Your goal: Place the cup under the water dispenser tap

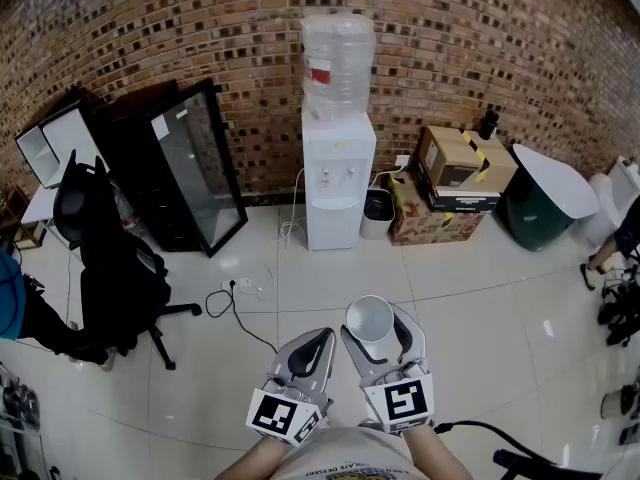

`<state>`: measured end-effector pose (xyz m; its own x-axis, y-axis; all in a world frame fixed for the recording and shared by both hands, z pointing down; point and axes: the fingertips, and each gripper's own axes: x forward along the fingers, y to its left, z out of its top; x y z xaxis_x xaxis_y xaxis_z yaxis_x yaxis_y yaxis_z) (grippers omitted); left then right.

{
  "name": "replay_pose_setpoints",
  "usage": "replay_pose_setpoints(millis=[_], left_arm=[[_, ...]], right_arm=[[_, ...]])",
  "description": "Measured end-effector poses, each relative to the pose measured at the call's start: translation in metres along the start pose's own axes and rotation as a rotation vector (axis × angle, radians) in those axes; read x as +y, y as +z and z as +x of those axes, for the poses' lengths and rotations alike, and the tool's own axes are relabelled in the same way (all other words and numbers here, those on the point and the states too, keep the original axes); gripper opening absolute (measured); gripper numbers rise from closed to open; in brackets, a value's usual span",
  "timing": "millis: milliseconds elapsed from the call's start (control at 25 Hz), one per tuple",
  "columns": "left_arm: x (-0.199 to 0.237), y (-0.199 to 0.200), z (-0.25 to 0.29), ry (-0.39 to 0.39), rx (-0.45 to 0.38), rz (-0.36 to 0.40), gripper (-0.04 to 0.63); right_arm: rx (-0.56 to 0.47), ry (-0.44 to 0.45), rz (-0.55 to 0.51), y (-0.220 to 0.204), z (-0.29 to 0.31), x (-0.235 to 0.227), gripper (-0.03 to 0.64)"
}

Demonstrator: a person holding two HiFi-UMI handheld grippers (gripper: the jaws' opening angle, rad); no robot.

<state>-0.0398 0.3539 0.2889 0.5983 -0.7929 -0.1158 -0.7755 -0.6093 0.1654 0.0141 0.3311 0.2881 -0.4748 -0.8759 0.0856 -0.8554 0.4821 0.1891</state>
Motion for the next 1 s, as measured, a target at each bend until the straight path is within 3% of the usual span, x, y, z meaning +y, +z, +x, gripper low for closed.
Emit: replay_pose_setpoints(millis=[440,1000], left_arm=[[0.02,0.0,0.005,-0.026,0.011,0.001,-0.011],[0.051,-0.013,0.047,-0.015,0.046,0.01,-0.01]], right_arm=[[0.002,-0.019,0.003,0.0,0.017,0.006,0.324],[-0.003,-0.018,0.047,-0.015,0.061,-0.025,0.324]])
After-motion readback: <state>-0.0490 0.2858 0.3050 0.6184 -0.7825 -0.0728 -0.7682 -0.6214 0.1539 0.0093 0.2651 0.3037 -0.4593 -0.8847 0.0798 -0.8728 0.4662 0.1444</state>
